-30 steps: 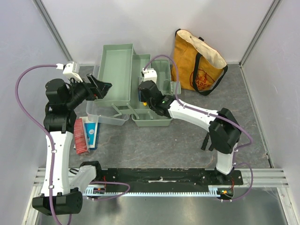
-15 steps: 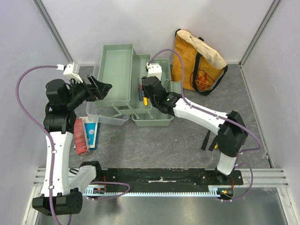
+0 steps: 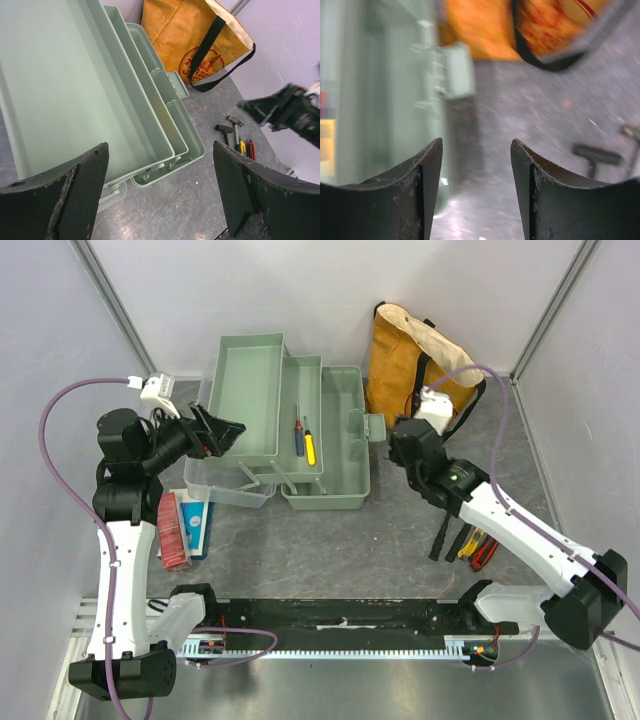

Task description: Pack the tool kit

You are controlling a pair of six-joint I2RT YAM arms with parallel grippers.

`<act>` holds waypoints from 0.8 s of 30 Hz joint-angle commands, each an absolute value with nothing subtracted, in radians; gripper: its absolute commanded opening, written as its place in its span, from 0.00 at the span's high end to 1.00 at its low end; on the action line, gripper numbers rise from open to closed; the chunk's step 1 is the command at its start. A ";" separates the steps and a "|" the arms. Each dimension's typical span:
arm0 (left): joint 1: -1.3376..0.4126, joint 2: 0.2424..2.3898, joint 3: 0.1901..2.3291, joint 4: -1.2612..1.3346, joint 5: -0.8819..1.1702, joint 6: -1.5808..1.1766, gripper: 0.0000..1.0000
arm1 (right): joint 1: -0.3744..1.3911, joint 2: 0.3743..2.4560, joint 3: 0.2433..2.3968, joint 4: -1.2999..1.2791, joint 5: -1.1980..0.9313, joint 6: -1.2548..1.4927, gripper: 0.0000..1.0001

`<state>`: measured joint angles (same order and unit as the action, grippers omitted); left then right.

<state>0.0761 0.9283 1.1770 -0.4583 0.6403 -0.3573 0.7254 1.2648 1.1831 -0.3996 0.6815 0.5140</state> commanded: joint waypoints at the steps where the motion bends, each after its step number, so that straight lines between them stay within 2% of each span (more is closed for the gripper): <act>1: 0.074 0.916 1.215 -0.399 0.707 -0.376 0.09 | 0.560 1.177 0.959 -0.523 0.628 0.661 0.37; 8: 0.074 0.920 1.216 -0.396 0.727 -0.368 0.07 | 0.396 1.150 0.812 -0.526 0.537 0.703 0.34; 13: 0.074 0.923 1.223 -0.394 0.733 -0.390 0.07 | 0.256 1.212 0.743 -0.485 0.401 0.724 0.25; 18: 0.074 0.920 1.230 -0.394 0.738 -0.397 0.07 | 0.154 1.281 0.660 -0.388 0.244 0.741 0.26; 24: 0.074 0.916 1.227 -0.394 0.745 -0.402 0.07 | 0.133 1.339 0.632 -0.359 0.244 0.750 0.34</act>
<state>0.0761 0.9283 1.1904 -0.4316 0.7132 -0.3759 0.1406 1.3300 0.6388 -0.4232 0.2733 0.7292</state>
